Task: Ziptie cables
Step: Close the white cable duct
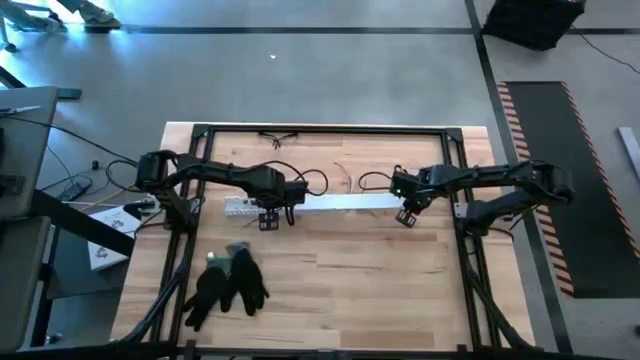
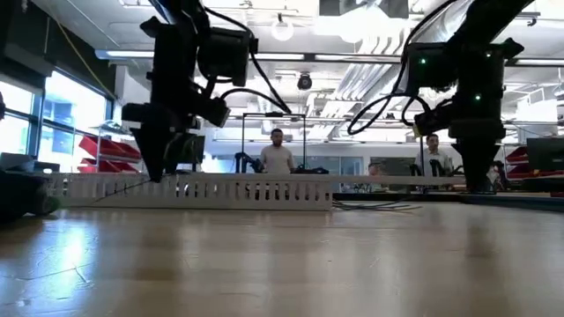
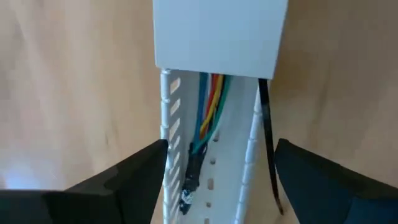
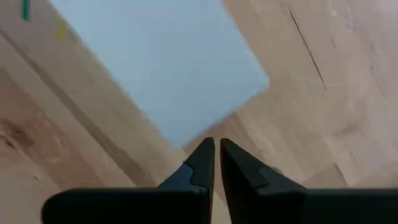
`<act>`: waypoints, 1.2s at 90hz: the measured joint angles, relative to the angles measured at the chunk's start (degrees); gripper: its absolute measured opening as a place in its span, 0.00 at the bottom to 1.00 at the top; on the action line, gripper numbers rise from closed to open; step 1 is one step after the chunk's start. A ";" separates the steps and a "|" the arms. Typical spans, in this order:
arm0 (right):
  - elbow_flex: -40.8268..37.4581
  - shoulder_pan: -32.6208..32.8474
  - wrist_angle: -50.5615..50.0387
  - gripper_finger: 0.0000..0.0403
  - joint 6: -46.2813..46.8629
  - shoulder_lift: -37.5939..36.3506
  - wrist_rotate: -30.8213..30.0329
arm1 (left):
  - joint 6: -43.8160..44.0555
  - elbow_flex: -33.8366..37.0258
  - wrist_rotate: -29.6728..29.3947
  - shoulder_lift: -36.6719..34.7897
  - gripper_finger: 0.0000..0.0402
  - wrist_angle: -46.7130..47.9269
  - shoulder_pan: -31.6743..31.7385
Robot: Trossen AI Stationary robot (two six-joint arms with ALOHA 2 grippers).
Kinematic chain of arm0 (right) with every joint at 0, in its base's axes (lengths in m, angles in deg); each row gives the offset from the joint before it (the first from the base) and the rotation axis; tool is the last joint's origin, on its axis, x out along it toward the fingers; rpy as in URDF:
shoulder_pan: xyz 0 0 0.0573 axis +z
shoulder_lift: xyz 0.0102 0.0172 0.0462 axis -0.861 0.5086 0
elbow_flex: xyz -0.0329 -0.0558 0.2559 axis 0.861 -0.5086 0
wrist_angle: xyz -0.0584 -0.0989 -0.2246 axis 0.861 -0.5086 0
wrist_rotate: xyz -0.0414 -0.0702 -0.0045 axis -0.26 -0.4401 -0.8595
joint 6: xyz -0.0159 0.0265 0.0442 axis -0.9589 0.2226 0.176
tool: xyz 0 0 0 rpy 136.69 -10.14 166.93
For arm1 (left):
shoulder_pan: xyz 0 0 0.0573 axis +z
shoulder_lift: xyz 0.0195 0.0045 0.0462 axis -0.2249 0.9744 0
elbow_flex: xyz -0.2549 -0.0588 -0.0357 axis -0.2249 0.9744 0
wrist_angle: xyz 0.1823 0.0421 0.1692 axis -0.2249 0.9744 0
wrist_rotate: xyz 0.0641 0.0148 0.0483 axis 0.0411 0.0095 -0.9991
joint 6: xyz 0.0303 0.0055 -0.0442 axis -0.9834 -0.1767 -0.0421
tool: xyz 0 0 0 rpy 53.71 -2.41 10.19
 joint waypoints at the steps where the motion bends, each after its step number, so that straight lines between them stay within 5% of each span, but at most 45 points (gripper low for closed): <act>1: 0.00 0.00 -0.01 0.03 0.03 0.00 0.01 | -0.01 0.00 -0.09 0.00 0.69 -0.23 0.00; 41: -0.09 -0.02 0.15 0.03 0.19 0.00 1.71 | -2.91 -0.43 -3.89 0.12 0.69 -1.99 0.17; 71: -0.09 -0.02 0.24 0.03 0.04 0.00 2.41 | -4.55 4.46 -0.99 0.13 0.69 -8.45 1.99; 108: -0.11 -1.42 4.45 0.03 -1.22 0.00 0.28 | -4.37 4.46 2.12 0.02 0.48 -9.58 1.79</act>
